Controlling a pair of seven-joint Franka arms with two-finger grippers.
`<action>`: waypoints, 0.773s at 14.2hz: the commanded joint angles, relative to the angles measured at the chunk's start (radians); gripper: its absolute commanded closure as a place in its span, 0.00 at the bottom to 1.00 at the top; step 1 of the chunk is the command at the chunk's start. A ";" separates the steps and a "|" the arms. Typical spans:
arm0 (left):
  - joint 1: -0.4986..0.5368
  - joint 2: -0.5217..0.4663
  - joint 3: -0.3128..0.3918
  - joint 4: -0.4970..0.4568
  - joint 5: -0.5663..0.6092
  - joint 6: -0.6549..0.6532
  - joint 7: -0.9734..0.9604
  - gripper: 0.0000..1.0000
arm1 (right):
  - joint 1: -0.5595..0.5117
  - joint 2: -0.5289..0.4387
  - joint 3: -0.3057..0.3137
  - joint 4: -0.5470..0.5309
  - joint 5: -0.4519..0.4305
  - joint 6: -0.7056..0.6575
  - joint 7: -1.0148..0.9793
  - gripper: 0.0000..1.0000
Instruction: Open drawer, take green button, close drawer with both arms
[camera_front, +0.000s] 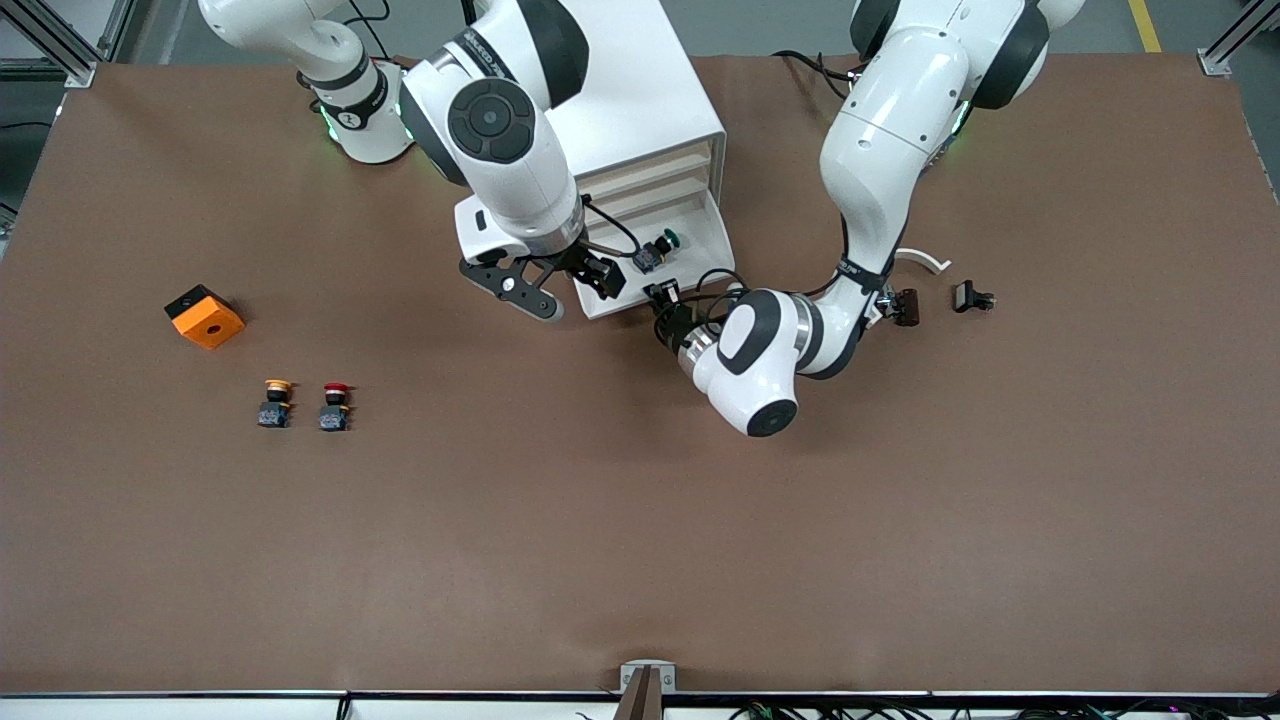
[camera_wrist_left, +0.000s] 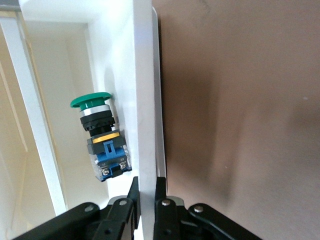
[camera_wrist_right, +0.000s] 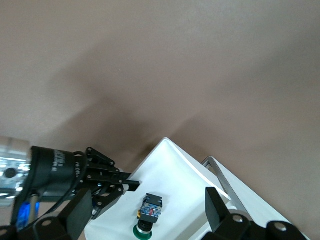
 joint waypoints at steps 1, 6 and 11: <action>0.000 0.007 0.033 0.039 -0.014 0.060 0.046 0.98 | 0.021 -0.011 -0.005 -0.035 0.015 0.030 0.028 0.00; 0.006 0.001 0.062 0.070 -0.011 0.059 0.080 0.19 | 0.073 0.018 -0.005 -0.055 0.015 0.089 0.111 0.00; 0.060 -0.023 0.096 0.119 0.008 0.052 0.103 0.00 | 0.119 0.067 -0.005 -0.057 0.014 0.143 0.172 0.00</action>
